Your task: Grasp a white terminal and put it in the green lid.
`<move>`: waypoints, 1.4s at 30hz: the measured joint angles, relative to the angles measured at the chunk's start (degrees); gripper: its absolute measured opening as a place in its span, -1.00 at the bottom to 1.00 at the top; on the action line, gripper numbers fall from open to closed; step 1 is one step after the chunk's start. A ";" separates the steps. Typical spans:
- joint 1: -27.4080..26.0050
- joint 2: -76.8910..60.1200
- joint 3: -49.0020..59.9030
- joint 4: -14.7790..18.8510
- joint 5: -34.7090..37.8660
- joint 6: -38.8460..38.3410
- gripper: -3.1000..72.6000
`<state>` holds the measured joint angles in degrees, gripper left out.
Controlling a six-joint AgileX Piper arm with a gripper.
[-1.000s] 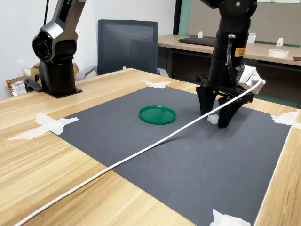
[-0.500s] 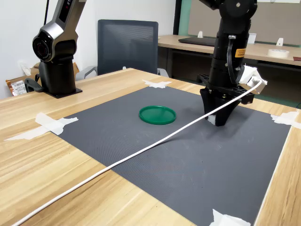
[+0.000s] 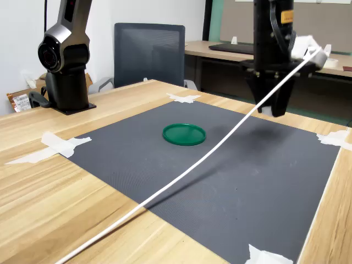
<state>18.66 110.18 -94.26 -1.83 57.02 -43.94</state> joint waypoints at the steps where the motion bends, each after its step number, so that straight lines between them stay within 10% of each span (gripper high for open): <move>1: 0.00 -1.38 0.00 0.13 -0.07 0.00 -0.13; 42: -7.88 -31.89 36.28 4.05 -9.01 -3.33 -0.13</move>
<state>10.78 78.28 -57.97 2.22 48.01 -47.27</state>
